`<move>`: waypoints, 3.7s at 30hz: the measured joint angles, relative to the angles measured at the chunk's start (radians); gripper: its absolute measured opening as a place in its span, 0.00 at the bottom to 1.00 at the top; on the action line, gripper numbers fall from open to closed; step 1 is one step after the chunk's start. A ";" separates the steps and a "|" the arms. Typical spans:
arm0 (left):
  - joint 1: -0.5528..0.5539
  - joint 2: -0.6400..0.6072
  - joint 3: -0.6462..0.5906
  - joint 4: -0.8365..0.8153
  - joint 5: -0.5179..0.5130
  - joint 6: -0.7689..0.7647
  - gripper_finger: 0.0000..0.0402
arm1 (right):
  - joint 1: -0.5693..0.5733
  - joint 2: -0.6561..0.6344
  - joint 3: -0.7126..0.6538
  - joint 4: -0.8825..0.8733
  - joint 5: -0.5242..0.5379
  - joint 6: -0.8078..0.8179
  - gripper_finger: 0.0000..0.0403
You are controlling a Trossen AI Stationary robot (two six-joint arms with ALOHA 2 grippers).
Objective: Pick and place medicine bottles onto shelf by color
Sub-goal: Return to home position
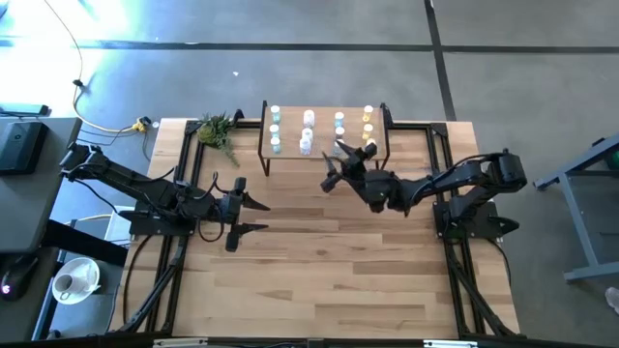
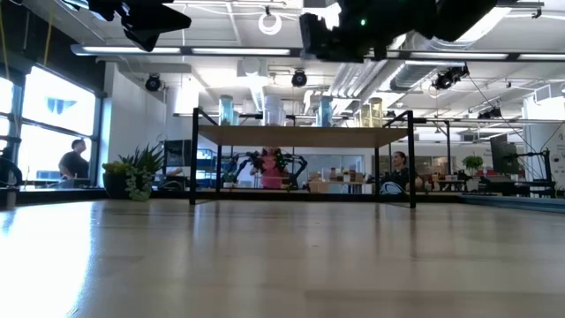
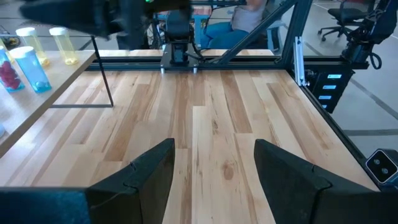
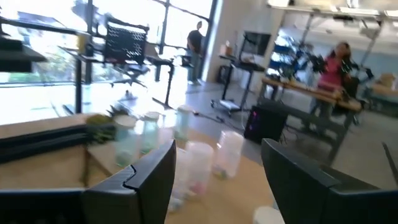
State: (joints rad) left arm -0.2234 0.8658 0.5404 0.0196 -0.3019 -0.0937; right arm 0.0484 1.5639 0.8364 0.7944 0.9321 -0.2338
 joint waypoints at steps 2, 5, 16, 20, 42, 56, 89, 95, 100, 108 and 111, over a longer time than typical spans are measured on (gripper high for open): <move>0.000 0.000 0.000 0.000 0.000 0.000 0.53 | 0.034 0.000 0.000 0.047 -0.005 -0.058 0.56; 0.000 0.000 0.000 0.000 0.000 0.000 0.53 | 0.081 -0.011 0.000 0.078 -0.022 -0.104 0.56; 0.000 0.000 0.000 0.009 0.000 0.001 0.53 | 0.231 -0.202 0.000 -0.197 -0.024 -0.047 0.56; 0.000 -0.004 0.000 0.033 0.011 0.026 0.53 | 0.255 -0.308 0.000 -0.396 -0.024 0.088 0.56; 0.002 -0.533 -0.218 -0.028 0.171 -0.003 0.53 | 0.260 -0.465 0.000 -1.117 0.062 0.655 0.56; 0.003 -0.759 -0.486 0.068 0.193 -0.087 0.53 | 0.302 -0.508 0.000 -1.494 0.148 0.986 0.56; 0.002 -0.798 -0.529 0.067 0.186 -0.158 0.53 | 0.390 -0.564 -0.207 -0.499 -0.779 0.170 0.56; 0.002 -0.798 -0.529 0.067 0.186 -0.158 0.53 | 0.342 -0.748 -0.203 -0.686 -0.642 0.174 0.56; 0.002 -0.798 -0.529 0.058 0.186 -0.158 0.53 | 0.329 -0.933 -0.260 -0.754 -0.657 0.181 0.56; 0.002 -0.798 -0.529 0.056 0.178 -0.022 0.53 | 0.328 -1.162 -0.555 -0.610 -0.635 0.254 0.56; 0.002 -0.798 -0.529 0.056 0.179 0.000 0.53 | 0.324 -1.219 -0.640 -0.585 -0.631 0.254 0.56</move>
State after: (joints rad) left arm -0.2214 0.0681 0.0116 0.0757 -0.1234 -0.0937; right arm 0.3728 0.3448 0.1965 0.2099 0.3012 0.0206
